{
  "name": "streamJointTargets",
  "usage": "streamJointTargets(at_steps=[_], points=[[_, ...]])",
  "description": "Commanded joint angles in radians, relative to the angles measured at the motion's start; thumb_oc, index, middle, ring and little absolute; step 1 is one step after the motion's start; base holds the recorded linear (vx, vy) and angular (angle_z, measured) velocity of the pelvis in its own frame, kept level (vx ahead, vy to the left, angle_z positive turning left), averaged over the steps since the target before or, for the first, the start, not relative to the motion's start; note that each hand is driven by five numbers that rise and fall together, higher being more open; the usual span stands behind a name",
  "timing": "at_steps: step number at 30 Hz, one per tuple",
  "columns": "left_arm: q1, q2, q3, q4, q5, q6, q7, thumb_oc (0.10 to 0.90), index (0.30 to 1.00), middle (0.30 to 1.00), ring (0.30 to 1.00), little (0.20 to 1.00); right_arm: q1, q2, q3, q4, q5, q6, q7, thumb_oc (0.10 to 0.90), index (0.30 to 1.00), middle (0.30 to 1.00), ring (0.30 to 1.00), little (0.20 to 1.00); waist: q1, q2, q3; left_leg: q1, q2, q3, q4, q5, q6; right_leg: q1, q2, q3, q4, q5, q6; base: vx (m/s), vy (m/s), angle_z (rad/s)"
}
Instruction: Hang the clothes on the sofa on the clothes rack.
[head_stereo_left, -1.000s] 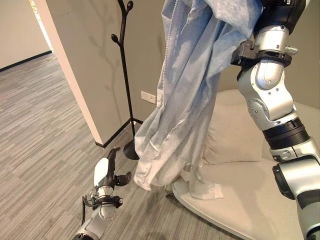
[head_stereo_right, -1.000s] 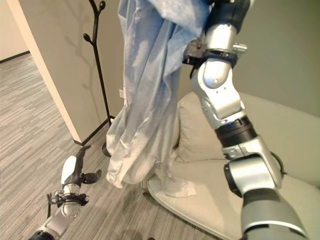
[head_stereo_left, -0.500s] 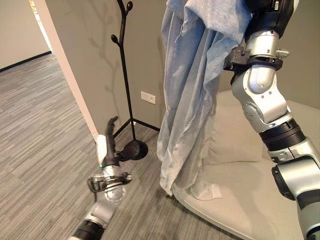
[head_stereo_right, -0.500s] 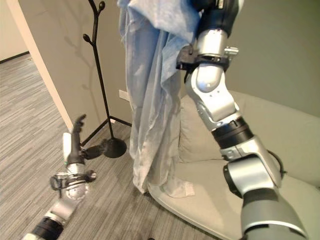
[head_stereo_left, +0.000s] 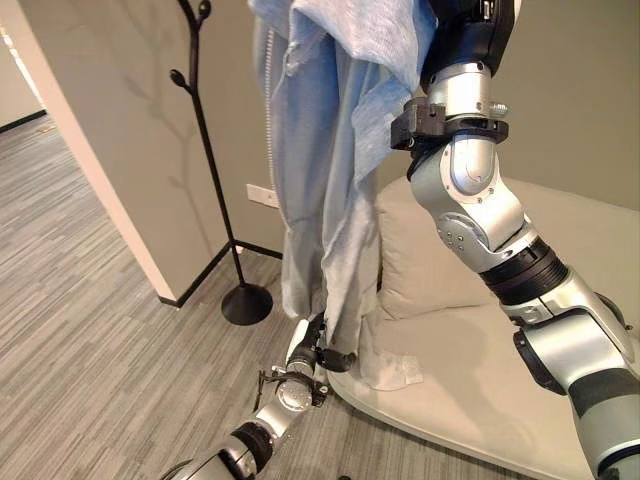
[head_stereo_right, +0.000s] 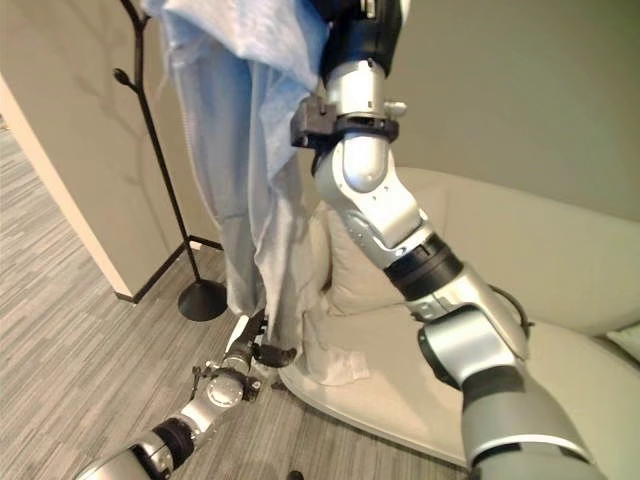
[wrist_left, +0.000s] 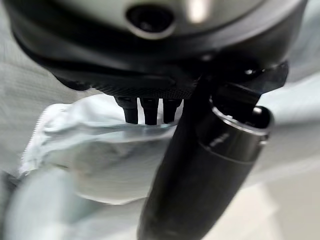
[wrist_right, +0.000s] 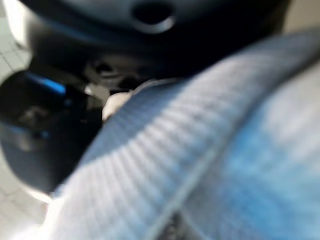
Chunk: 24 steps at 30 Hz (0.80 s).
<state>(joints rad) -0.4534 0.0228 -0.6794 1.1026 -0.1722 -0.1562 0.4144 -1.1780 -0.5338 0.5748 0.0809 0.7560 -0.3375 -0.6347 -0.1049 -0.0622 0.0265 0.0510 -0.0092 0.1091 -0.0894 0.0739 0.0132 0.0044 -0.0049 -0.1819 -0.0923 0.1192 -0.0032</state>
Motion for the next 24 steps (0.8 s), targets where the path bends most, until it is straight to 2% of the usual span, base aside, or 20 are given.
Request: streamJointTargets(at_steps=[1, 7, 8, 9, 15, 20, 24], points=[[-0.161, -0.024, 0.074, 0.100, 0.046, -0.012, 0.172, 0.800, 0.900, 0.900, 0.900, 0.900, -0.167, -0.055, -0.030, -0.032, 0.035, -0.187, 0.033, 0.400, 0.300, 0.300, 0.300, 0.300, 0.018, -0.034, -0.133, 0.012, 0.074, -0.023, 0.002, -0.085, -0.083, 0.043, -0.067, 0.091, 0.007, -0.074, 0.111, 0.04, 0.009, -0.08], [-0.183, 0.011, 0.137, 0.162, 0.082, 0.015, 0.266, 0.800, 0.900, 0.900, 0.900, 0.900, -0.120, -0.124, -0.030, -0.162, 0.052, -0.241, 0.039, 0.400, 0.300, 0.300, 0.300, 0.300, -0.004, -0.027, -0.135, 0.020, 0.079, 0.002, 0.002, -0.088, -0.087, 0.034, -0.064, 0.110, 0.005, -0.072, 0.117, 0.02, -0.001, -0.26], [-0.188, 0.018, 0.163, 0.179, 0.078, 0.022, 0.290, 0.800, 0.900, 0.900, 0.900, 0.900, -0.097, -0.158, -0.037, -0.213, 0.047, -0.253, 0.040, 0.400, 0.300, 0.300, 0.300, 0.300, -0.013, -0.024, -0.135, 0.021, 0.083, 0.012, 0.002, -0.088, -0.089, 0.029, -0.064, 0.117, 0.005, -0.071, 0.120, 0.01, -0.009, -0.24], [-0.192, 0.026, 0.199, 0.198, 0.038, 0.024, 0.303, 0.400, 0.300, 0.300, 0.300, 0.300, -0.066, -0.189, -0.045, -0.265, 0.037, -0.259, 0.039, 0.400, 0.300, 0.300, 0.300, 0.300, -0.023, -0.022, -0.134, 0.022, 0.088, 0.025, 0.002, -0.088, -0.090, 0.021, -0.063, 0.128, 0.005, -0.068, 0.122, 0.01, -0.022, -0.34], [-0.188, 0.045, 0.247, 0.185, -0.010, 0.003, 0.342, 0.400, 0.300, 0.300, 0.300, 0.300, -0.037, -0.223, -0.049, -0.289, 0.012, -0.258, 0.017, 0.400, 0.300, 0.300, 0.300, 0.300, -0.032, -0.020, -0.131, 0.023, 0.096, 0.046, 0.002, -0.089, -0.092, 0.007, -0.058, 0.153, 0.005, -0.063, 0.125, 0.00, -0.018, -0.19], [-0.167, 0.082, 0.281, 0.129, -0.033, -0.022, 0.399, 0.400, 0.300, 0.300, 0.300, 0.300, 0.009, -0.270, -0.066, -0.301, -0.002, -0.251, 0.005, 0.400, 0.300, 0.300, 0.300, 0.300, -0.022, -0.016, -0.128, 0.021, 0.099, 0.046, 0.002, -0.086, -0.092, 0.006, -0.057, 0.154, 0.005, -0.066, 0.125, 0.00, -0.009, -0.13], [-0.126, 0.145, 0.321, 0.014, -0.025, -0.043, 0.466, 0.400, 0.300, 0.300, 0.300, 0.300, 0.084, -0.320, -0.093, -0.321, -0.011, -0.244, 0.007, 0.400, 0.300, 0.300, 0.300, 0.300, -0.001, -0.011, -0.124, 0.015, 0.098, 0.036, 0.002, -0.082, -0.094, 0.009, -0.057, 0.139, 0.005, -0.069, 0.126, 0.00, -0.003, 0.01]])
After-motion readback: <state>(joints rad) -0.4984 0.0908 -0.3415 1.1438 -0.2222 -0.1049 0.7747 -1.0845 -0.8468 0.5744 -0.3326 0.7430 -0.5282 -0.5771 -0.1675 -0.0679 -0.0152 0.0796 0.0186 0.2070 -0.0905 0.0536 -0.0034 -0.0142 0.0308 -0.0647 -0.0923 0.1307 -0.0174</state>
